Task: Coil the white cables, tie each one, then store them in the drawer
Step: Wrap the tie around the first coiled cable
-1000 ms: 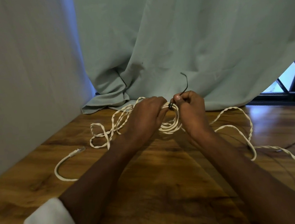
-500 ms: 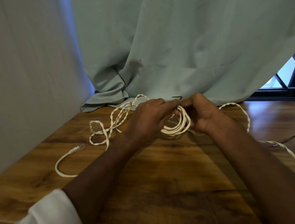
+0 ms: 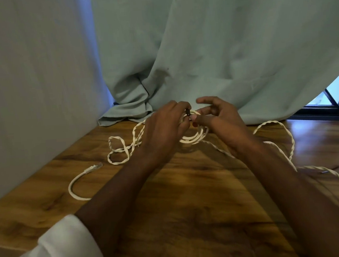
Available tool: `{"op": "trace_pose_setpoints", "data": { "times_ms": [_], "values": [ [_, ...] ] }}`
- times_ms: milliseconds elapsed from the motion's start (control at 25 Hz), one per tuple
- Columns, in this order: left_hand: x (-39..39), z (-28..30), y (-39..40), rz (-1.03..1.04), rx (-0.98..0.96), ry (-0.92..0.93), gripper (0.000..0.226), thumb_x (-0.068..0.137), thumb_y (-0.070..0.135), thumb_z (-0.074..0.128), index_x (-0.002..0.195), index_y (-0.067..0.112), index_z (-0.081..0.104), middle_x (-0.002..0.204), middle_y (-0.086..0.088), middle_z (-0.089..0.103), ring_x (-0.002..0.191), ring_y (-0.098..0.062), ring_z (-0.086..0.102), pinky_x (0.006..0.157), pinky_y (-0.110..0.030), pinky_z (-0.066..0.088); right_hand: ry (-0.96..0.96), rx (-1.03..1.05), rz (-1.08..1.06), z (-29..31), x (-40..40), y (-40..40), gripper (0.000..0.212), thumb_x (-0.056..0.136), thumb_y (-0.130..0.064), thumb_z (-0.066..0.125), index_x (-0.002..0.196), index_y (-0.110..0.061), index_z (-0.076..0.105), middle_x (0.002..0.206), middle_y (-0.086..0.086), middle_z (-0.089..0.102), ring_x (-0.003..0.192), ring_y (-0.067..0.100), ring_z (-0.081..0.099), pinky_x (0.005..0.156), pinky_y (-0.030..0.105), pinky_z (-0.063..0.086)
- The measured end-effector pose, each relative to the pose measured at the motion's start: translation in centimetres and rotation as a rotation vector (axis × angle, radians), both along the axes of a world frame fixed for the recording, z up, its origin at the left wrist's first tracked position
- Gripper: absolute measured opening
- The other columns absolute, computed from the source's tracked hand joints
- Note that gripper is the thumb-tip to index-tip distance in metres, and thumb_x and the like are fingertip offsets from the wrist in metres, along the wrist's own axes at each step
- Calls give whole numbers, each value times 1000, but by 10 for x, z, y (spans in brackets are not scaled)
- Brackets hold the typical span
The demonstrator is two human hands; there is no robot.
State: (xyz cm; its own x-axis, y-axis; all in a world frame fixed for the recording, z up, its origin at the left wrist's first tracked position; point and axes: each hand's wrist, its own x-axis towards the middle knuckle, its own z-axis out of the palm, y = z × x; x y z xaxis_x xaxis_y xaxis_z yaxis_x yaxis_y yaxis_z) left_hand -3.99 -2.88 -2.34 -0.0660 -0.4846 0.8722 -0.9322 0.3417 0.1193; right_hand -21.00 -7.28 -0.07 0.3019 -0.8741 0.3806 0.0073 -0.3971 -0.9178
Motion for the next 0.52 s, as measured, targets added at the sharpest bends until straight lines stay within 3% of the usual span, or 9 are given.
{"op": "trace_pose_setpoints", "data": {
  "times_ms": [120, 240, 320, 440, 520],
  "values": [
    [6, 3, 0, 28, 10, 66, 22, 86, 35, 71, 106, 27, 72, 98, 7, 72, 90, -13, 64, 69, -32, 45, 68, -170, -46, -5, 3, 3, 31, 86, -1, 79, 112, -17, 75, 100, 2, 77, 88, 13, 77, 81, 33, 63],
    [3, 4, 3, -135, 161, 257, 16, 76, 38, 80, 88, 29, 74, 84, 12, 75, 76, -4, 68, 66, -33, 55, 97, -211, -57, -10, 3, 1, 32, 84, 3, 80, 105, -19, 74, 91, 3, 79, 86, 18, 77, 81, 43, 65],
    [8, 7, 1, -245, 291, 441, 17, 70, 31, 85, 82, 25, 75, 78, 8, 77, 73, -8, 74, 72, -37, 63, 138, -272, -67, -13, 3, -1, 30, 83, 2, 81, 97, -23, 72, 86, 0, 78, 80, 17, 77, 74, 44, 65],
    [18, 14, -1, -324, 458, 687, 21, 71, 4, 91, 86, 10, 79, 78, -6, 79, 79, -26, 78, 83, -48, 65, 201, -383, -64, -17, 6, -1, 23, 85, -4, 81, 92, -22, 69, 82, -5, 75, 75, 11, 74, 64, 34, 61],
    [21, 19, 5, -380, 519, 805, 24, 70, 1, 92, 91, 6, 79, 86, -12, 80, 86, -30, 79, 85, -43, 65, 211, -452, -30, -17, 5, 0, 20, 87, -5, 80, 93, -20, 68, 86, -5, 75, 80, 10, 74, 66, 30, 59]
  ]
}}
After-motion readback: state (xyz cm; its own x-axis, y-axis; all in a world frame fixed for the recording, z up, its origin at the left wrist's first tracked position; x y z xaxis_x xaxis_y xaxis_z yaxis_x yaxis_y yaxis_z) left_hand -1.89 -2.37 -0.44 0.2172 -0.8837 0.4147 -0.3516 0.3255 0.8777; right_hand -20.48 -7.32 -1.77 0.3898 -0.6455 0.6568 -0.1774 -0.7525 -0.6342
